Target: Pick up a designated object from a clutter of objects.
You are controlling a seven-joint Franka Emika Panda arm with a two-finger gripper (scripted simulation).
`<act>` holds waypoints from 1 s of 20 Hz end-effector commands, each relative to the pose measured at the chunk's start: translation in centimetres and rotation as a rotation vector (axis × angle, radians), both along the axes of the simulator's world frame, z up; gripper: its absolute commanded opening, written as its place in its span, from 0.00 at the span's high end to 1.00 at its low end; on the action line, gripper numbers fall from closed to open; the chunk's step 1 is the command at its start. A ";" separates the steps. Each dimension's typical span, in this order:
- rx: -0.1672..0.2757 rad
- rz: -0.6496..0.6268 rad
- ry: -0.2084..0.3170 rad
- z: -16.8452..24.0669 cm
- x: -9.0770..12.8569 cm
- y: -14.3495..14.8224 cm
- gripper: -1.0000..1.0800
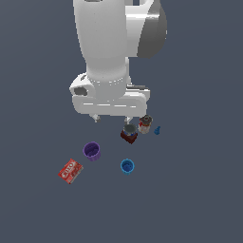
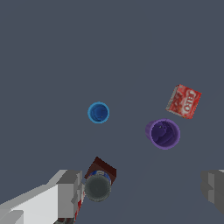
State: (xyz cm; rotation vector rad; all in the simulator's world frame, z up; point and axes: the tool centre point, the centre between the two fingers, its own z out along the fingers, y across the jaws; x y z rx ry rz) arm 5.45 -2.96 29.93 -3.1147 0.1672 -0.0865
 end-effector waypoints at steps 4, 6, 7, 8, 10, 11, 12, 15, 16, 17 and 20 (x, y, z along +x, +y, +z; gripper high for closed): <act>0.011 -0.080 0.011 -3.5 2.6 -3.4 0.04; 0.014 -0.113 0.016 -5.0 3.5 -4.8 0.04; 0.015 -0.129 0.018 -5.8 3.9 -5.6 0.04; 0.015 -0.145 0.020 -6.6 4.3 -6.3 0.04; 0.016 -0.177 0.024 -8.2 5.0 -7.9 0.04; 0.016 -0.193 0.026 -9.1 5.4 -8.6 0.04; 0.016 -0.209 0.029 -9.9 5.7 -9.4 0.04; 0.015 -0.256 0.035 -12.6 6.5 -11.8 0.04; 0.014 -0.272 0.037 -13.5 6.7 -12.5 0.04; 0.013 -0.287 0.039 -14.4 6.8 -13.3 0.04; 0.009 -0.327 0.045 -17.0 7.2 -15.4 0.04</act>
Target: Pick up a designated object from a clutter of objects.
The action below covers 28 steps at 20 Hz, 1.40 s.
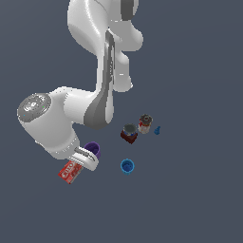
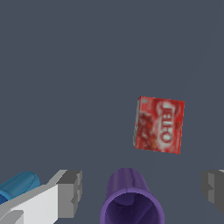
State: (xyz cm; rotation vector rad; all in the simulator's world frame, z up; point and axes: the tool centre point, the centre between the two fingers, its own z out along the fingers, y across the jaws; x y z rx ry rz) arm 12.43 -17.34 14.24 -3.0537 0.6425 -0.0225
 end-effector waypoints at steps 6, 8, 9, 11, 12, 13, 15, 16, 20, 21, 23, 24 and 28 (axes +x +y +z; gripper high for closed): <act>-0.010 -0.079 0.013 -5.1 0.4 -4.2 0.04; -0.012 -0.092 0.015 -6.1 0.3 -4.9 0.04; -0.013 -0.097 0.016 -6.4 0.3 -5.2 0.04; -0.015 -0.105 0.018 -7.1 0.3 -5.7 0.04; -0.015 -0.109 0.018 -7.3 0.3 -5.8 0.04; -0.016 -0.111 0.019 -7.5 0.3 -6.0 0.04; -0.016 -0.114 0.019 -7.7 0.2 -6.1 0.04; -0.017 -0.114 0.019 -7.7 0.2 -6.2 0.04; -0.016 -0.113 0.020 -8.0 0.2 -6.1 0.04; -0.016 -0.113 0.020 -8.3 0.2 -6.1 0.04; -0.016 -0.113 0.020 -9.0 0.2 -6.1 0.04; -0.016 -0.113 0.020 -9.5 0.2 -6.1 0.04; -0.016 -0.114 0.020 -11.8 0.1 -6.1 0.04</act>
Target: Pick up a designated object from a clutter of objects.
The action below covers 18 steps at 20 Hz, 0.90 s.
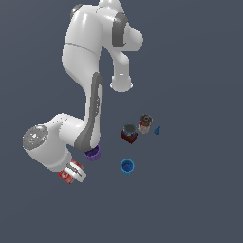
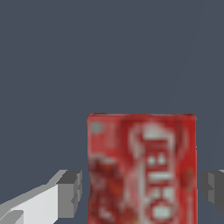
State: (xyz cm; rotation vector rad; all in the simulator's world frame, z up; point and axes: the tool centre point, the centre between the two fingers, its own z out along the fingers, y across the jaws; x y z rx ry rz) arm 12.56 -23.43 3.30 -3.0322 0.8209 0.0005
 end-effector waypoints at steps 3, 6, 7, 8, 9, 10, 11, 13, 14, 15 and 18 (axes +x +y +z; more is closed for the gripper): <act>0.000 -0.001 0.000 -1.7 0.0 0.0 0.04; 0.000 -0.001 0.000 -1.8 0.1 -0.1 0.04; 0.000 -0.001 0.000 -1.8 0.1 -0.1 0.04; 0.000 -0.001 0.000 -1.8 0.1 -0.1 1.00; 0.000 -0.001 0.000 -1.8 0.1 -0.1 1.00; 0.000 -0.001 0.000 -1.8 0.1 -0.1 1.00; 0.000 -0.001 0.000 -1.8 0.1 -0.1 1.00; 0.000 -0.001 0.000 -1.8 0.1 -0.1 1.00; 0.000 -0.001 0.000 -1.8 0.1 -0.1 1.00; 0.000 -0.001 0.000 -1.8 0.1 -0.1 1.00; 0.000 -0.001 0.000 -1.8 0.1 -0.1 1.00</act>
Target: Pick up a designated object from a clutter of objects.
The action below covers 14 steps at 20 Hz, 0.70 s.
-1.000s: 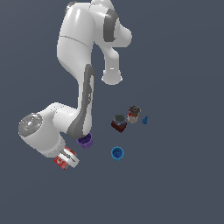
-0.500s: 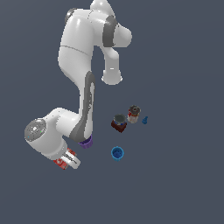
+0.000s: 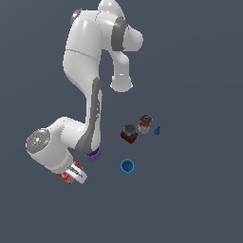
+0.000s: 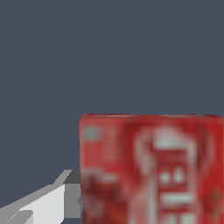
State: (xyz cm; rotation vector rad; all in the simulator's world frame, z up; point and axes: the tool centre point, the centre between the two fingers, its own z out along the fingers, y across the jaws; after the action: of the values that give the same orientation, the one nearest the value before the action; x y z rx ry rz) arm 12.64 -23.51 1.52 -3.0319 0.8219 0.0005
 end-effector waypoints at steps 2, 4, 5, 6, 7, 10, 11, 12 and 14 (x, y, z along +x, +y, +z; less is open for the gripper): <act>0.000 0.000 0.000 0.1 0.0 0.0 1.00; 0.000 0.000 0.000 0.2 -0.1 0.0 1.00; 0.000 0.000 0.000 0.4 -0.2 0.0 1.00; 0.000 0.000 0.000 0.5 -0.3 0.1 1.00; 0.000 0.000 0.000 0.7 -0.4 0.1 1.00; 0.000 0.000 0.000 1.4 -0.9 0.1 1.00; 0.000 0.000 0.000 1.8 -1.1 0.2 1.00; 0.000 0.000 0.000 2.1 -1.3 0.2 1.00; 0.000 0.000 0.000 2.9 -1.9 0.3 1.00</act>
State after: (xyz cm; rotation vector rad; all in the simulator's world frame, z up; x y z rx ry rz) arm 11.13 -23.26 3.80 -3.0318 0.8217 0.0016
